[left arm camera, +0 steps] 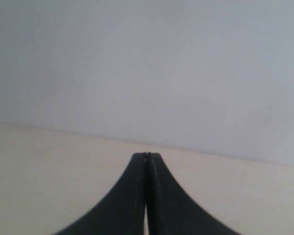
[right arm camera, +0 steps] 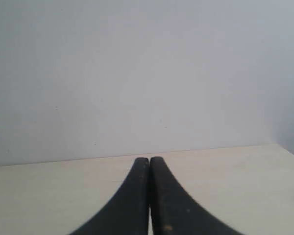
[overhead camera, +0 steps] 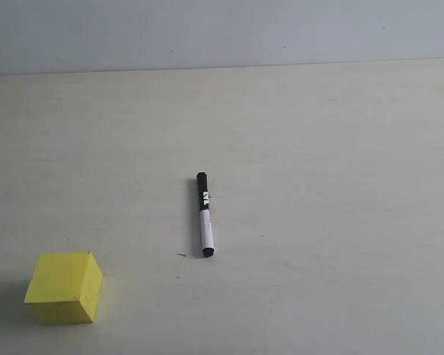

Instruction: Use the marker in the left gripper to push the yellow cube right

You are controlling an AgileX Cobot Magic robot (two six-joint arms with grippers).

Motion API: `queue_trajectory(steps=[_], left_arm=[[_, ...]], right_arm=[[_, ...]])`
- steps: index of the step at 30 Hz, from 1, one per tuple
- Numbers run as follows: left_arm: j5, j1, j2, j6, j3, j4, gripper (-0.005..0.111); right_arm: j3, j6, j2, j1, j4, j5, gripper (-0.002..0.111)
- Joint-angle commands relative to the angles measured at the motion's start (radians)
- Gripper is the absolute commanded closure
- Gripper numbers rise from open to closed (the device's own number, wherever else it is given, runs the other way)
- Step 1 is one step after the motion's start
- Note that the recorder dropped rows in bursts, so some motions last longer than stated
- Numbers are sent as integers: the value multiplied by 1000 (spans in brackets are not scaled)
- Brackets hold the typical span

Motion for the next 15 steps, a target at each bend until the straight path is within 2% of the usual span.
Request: queue_trajectory(steps=[1, 4, 9, 12, 15], left_arm=[[-123, 3, -6, -216, -1, 4, 107], [-179, 3, -6, -400, -1, 4, 107], [-326, 3, -6, -485, -1, 4, 107], [-309, 3, -6, -550, -1, 6, 107], [-210, 3, -6, -545, -38, 28, 107]], right_arm=[[5, 0, -3, -5, 2, -1, 108], [5, 0, -3, -5, 2, -1, 108], [5, 0, -3, -5, 4, -1, 108], [5, 0, -3, -5, 4, -1, 108], [5, 0, -3, -5, 4, -1, 108]])
